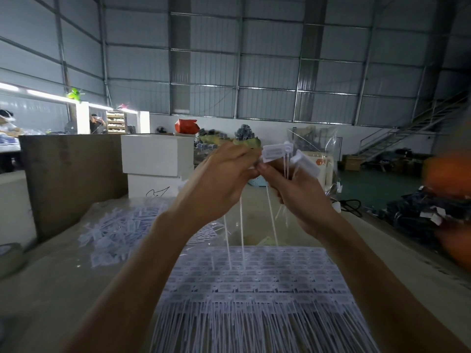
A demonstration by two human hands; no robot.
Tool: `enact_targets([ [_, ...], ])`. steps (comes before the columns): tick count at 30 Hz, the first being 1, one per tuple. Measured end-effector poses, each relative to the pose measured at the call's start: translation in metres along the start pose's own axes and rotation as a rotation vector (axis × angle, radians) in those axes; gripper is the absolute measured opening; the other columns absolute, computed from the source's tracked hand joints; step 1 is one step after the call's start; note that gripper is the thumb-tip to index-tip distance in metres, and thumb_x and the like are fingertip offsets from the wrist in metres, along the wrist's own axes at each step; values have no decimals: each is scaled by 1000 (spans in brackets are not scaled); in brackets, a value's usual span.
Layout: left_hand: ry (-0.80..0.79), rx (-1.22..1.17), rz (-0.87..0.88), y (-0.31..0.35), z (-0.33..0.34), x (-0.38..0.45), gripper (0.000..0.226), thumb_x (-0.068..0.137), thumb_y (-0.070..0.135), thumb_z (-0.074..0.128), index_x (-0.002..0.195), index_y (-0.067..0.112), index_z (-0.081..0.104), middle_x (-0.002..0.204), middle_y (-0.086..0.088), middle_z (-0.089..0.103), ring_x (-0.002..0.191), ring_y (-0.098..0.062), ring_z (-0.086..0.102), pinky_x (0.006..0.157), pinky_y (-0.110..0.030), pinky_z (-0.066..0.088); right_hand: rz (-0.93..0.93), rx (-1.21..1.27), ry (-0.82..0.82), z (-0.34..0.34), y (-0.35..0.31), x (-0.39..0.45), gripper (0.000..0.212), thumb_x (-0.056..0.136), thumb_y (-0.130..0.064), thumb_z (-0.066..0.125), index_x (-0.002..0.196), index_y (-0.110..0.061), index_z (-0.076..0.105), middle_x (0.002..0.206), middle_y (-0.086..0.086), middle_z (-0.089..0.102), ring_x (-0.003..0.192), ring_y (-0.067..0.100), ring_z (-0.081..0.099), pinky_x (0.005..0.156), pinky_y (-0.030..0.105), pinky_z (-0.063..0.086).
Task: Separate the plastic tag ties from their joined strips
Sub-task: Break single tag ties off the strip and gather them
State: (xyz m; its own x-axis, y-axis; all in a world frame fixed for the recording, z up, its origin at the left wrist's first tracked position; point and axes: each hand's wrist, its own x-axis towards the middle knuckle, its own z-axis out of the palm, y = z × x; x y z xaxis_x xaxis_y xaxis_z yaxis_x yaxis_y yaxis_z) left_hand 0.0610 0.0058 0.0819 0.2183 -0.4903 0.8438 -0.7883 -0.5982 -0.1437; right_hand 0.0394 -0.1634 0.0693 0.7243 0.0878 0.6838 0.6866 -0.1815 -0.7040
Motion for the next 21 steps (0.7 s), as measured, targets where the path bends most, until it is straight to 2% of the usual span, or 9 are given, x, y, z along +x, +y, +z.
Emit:
enact_targets([
  [4, -42, -126, -59, -5, 2, -3, 44, 99, 21, 53, 142, 10, 51, 131, -6, 62, 115, -20, 53, 98, -25, 37, 25, 1, 67, -1, 2, 1, 10, 98, -31, 61, 89, -31, 66, 60, -26, 59, 57, -11, 56, 53, 8, 41],
  [7, -37, -107, -151, -7, 2, -3, 58, 95, 29, 64, 148, 16, 43, 140, -3, 57, 124, -18, 50, 104, -26, 36, 104, 44, 113, -9, 4, 4, 22, 98, -36, 60, 83, -29, 75, 54, -16, 46, 49, -1, 41, 52, 18, 33],
  [10, 25, 3, -171, -6, 1, -3, 55, 92, 30, 67, 143, 21, 50, 130, -1, 63, 115, -19, 55, 97, -37, 47, 130, 141, 106, -14, 5, 7, 25, 99, -35, 59, 87, -22, 76, 55, -9, 34, 48, 5, 29, 46, 18, 28],
  [14, 179, 161, -84, 1, -4, -6, 39, 89, 18, 70, 127, 17, 64, 112, -5, 69, 99, -26, 64, 79, -39, 54, 125, 156, 89, -11, 5, 7, 26, 99, -35, 59, 85, -21, 76, 53, -10, 34, 47, 5, 29, 44, 16, 28],
  [18, 189, 217, -29, 7, -9, -7, 30, 89, 14, 70, 119, 10, 68, 105, -9, 71, 95, -30, 67, 75, -44, 57, 93, 11, 106, -9, 3, 4, 25, 98, -37, 58, 86, -21, 74, 53, -16, 47, 47, 0, 41, 53, 18, 31],
  [21, 144, 186, -20, 11, -10, -7, 37, 87, 8, 71, 124, 11, 65, 108, -8, 72, 93, -31, 68, 75, -46, 56, 51, -104, 96, -10, 2, 3, 22, 99, -34, 57, 86, -24, 72, 59, -31, 58, 57, -14, 54, 56, 10, 38],
])
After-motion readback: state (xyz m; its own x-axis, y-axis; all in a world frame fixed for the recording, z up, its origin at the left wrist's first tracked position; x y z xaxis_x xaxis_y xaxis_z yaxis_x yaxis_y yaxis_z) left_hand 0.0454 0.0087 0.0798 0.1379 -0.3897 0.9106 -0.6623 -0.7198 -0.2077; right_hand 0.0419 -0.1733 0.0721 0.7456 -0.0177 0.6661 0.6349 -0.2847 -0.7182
